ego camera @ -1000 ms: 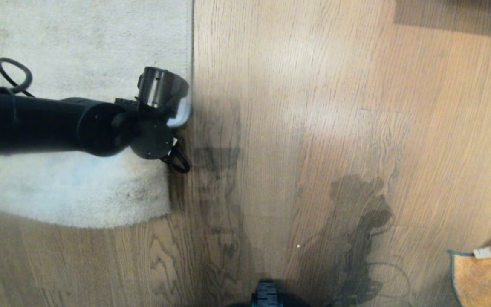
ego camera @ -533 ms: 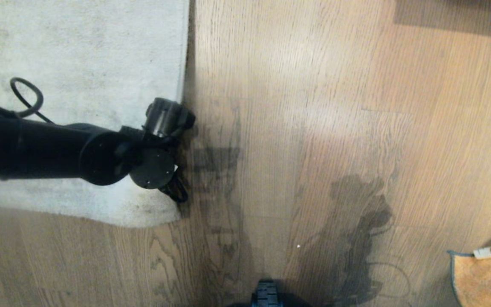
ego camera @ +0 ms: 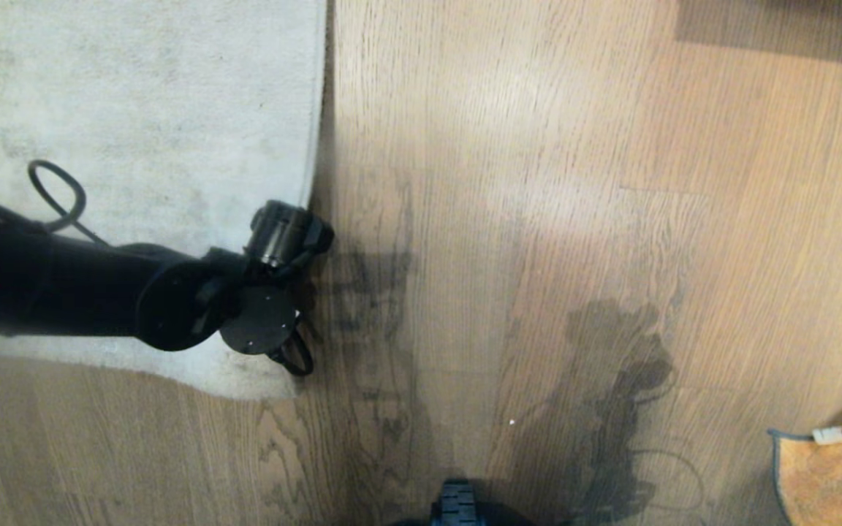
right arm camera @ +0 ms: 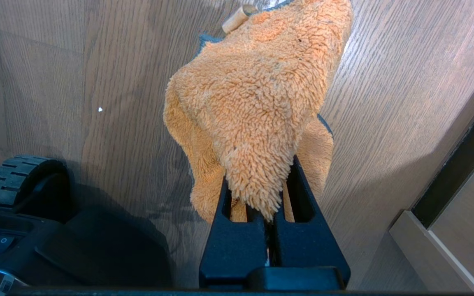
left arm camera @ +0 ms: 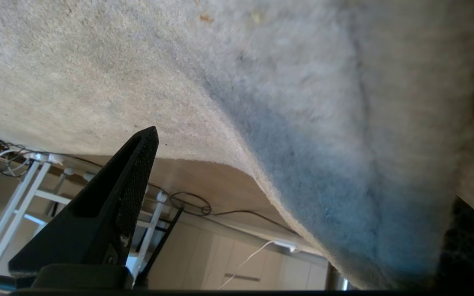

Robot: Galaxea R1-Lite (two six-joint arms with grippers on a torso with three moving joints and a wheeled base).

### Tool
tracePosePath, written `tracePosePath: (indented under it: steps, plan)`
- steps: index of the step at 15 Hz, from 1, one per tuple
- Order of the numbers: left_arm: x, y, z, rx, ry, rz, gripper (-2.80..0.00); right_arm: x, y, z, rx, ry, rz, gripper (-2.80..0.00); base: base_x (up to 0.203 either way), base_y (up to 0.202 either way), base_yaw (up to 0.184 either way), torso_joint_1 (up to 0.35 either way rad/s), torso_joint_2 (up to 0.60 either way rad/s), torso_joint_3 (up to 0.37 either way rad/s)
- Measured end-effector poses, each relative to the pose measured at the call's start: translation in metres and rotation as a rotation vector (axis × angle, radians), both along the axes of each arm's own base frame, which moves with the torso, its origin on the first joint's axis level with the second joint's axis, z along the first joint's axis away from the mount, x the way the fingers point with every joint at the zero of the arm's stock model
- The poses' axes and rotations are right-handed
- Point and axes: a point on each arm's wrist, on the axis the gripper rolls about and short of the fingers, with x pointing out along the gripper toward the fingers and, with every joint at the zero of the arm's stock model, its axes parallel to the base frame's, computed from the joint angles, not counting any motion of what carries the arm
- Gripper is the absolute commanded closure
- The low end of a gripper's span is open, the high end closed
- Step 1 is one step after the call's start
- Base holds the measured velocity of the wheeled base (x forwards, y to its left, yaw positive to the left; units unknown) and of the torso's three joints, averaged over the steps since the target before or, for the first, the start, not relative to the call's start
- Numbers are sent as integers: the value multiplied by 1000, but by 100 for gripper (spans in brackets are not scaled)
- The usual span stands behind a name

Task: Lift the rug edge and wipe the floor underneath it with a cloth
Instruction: Lift up the carpet

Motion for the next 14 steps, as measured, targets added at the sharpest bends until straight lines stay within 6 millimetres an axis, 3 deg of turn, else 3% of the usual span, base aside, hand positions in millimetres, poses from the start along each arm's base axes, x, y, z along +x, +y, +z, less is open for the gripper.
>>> tracePosePath:
  steps: [7, 14]
  plan:
    - [-9, -13, -14, 37, 13, -24, -280, 0, 0, 0, 0, 0, 0, 0, 0, 0, 0, 0, 0, 0]
    - [-18, -12, -34, 55, 28, -29, -280, 0, 0, 0, 0, 0, 0, 0, 0, 0, 0, 0, 0, 0]
